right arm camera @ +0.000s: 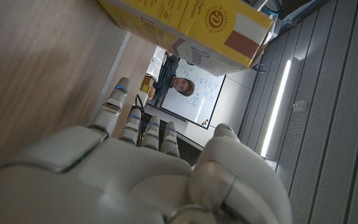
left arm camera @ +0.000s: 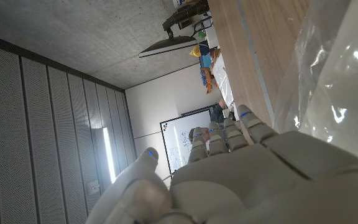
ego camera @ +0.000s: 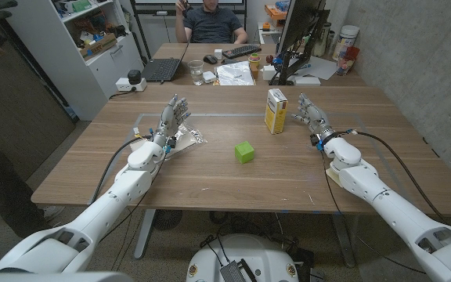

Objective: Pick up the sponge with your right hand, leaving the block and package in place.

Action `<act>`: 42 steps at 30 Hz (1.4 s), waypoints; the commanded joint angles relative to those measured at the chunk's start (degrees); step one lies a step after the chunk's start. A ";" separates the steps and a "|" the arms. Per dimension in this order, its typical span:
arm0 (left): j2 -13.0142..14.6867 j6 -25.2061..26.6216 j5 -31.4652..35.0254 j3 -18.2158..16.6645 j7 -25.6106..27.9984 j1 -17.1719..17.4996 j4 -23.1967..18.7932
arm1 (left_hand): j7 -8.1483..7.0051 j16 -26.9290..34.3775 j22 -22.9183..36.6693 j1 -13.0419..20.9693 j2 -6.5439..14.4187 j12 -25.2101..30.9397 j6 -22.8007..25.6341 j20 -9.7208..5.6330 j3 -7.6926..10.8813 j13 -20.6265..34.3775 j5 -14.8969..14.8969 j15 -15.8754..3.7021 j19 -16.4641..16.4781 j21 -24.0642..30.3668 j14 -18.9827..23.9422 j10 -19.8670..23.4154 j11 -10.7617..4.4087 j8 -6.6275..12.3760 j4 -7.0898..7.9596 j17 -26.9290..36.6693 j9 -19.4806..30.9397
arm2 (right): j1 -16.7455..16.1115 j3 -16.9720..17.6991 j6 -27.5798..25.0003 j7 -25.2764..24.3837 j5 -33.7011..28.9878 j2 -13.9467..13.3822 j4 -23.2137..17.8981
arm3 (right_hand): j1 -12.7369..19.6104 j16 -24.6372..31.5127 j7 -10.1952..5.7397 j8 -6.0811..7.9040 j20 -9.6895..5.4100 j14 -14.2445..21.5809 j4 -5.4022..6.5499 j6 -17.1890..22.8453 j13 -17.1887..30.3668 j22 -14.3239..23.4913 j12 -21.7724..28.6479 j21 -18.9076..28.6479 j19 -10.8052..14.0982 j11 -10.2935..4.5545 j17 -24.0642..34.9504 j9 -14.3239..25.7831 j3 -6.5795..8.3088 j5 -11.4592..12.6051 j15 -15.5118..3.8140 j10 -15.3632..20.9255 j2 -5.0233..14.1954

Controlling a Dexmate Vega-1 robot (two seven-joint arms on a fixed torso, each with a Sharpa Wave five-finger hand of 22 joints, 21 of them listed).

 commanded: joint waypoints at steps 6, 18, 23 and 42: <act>-0.29 -0.51 0.22 0.39 -1.15 -0.99 1.74 | 0.06 0.34 0.26 -0.06 1.33 0.32 0.38 0.61 0.23 0.13 0.31 0.35 -0.13 0.37 -0.07 -0.13 0.46 0.17 0.06 0.11 0.17 | -4.50 0.75 -5.51 -10.09 -9.88 -6.78 -11.11 | 0.85 0.41 -1.39 0.54 1.19 0.08 -1.31 0.07 0.15 0.19 0.15 0.85 1.83 -0.18 -0.15 0.36 -0.08 0.19 0.20 -0.72 -1.41; -0.38 -0.67 0.59 0.78 -1.67 -1.44 1.96 | 0.11 0.33 0.26 -0.07 1.30 0.32 0.40 0.59 0.17 0.13 0.31 0.32 -0.19 0.34 -0.09 -0.15 0.53 0.19 0.05 0.11 0.17 | -9.08 4.01 -7.15 -15.26 -14.06 -10.66 -18.27 | 1.36 0.32 -1.88 0.60 1.23 -0.16 -1.92 -0.03 0.19 0.19 -0.01 0.82 2.41 -0.32 -0.22 0.43 -0.16 0.22 0.11 -1.46 -2.01; -0.37 -0.70 0.86 0.90 -1.55 -1.55 2.03 | 0.08 0.34 0.26 -0.08 1.29 0.32 0.41 0.60 0.15 0.13 0.31 0.36 -0.13 0.36 -0.06 -0.15 0.46 0.19 0.05 0.11 0.17 | -10.48 5.36 -8.35 -16.30 -14.99 -11.94 -20.54 | 1.59 0.32 -2.10 0.57 1.45 -0.19 -2.25 -0.28 0.21 0.21 -0.03 1.04 3.35 -0.40 -0.25 0.47 -0.24 0.23 0.08 -1.76 -2.36; -0.20 -0.68 1.41 1.27 -1.80 -1.92 2.16 | 0.06 0.33 0.26 -0.09 1.27 0.30 0.36 0.74 0.10 0.13 0.32 0.41 -0.24 0.31 -0.12 -0.22 0.49 0.17 0.05 0.11 0.17 | -19.49 11.95 -17.69 -23.63 -24.10 -18.73 -33.63 | 2.59 0.21 -3.46 0.41 2.10 -0.62 -3.20 -1.19 0.25 0.22 -0.14 0.70 3.51 -0.63 -0.32 0.57 -0.12 0.25 -0.28 -2.82 -2.82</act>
